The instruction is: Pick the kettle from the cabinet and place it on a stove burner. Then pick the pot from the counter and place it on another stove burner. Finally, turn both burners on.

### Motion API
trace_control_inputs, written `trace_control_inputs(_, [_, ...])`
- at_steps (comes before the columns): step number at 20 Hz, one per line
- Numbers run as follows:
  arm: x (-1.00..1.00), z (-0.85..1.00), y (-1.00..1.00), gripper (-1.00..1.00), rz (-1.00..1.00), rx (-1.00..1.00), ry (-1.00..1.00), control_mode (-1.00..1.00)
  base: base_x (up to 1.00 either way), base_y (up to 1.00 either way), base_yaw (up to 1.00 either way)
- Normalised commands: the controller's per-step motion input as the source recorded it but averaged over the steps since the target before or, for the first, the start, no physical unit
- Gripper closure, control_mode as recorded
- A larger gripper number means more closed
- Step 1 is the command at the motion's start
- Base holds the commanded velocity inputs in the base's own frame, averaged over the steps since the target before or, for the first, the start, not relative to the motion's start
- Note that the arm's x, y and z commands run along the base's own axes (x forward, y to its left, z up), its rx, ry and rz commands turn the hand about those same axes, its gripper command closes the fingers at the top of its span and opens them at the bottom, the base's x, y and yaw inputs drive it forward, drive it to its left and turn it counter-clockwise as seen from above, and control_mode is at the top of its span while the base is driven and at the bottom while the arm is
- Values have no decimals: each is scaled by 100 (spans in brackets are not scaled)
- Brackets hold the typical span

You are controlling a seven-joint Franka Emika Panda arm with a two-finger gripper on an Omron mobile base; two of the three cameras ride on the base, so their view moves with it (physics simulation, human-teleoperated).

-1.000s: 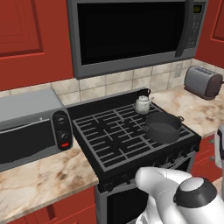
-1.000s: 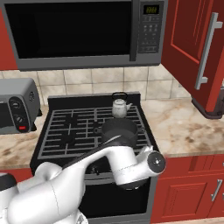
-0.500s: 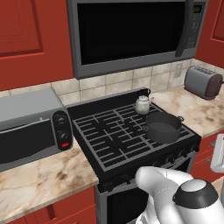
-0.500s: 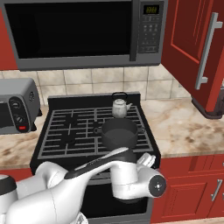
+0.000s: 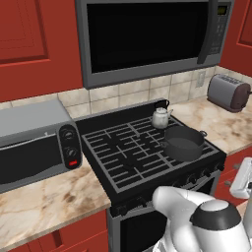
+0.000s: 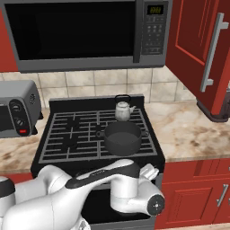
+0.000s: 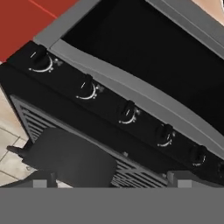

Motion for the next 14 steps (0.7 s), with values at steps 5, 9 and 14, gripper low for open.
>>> trace_control_inputs(5, [0,-1,14,-100,-8,10,6,-100,0,0,0])
trace_control_inputs(9, [0,0,14,-100,-15,9,3,-100,0,0,0])
trace_control_inputs(14, [1,0,8,-100,-15,9,1,-100,0,0,0])
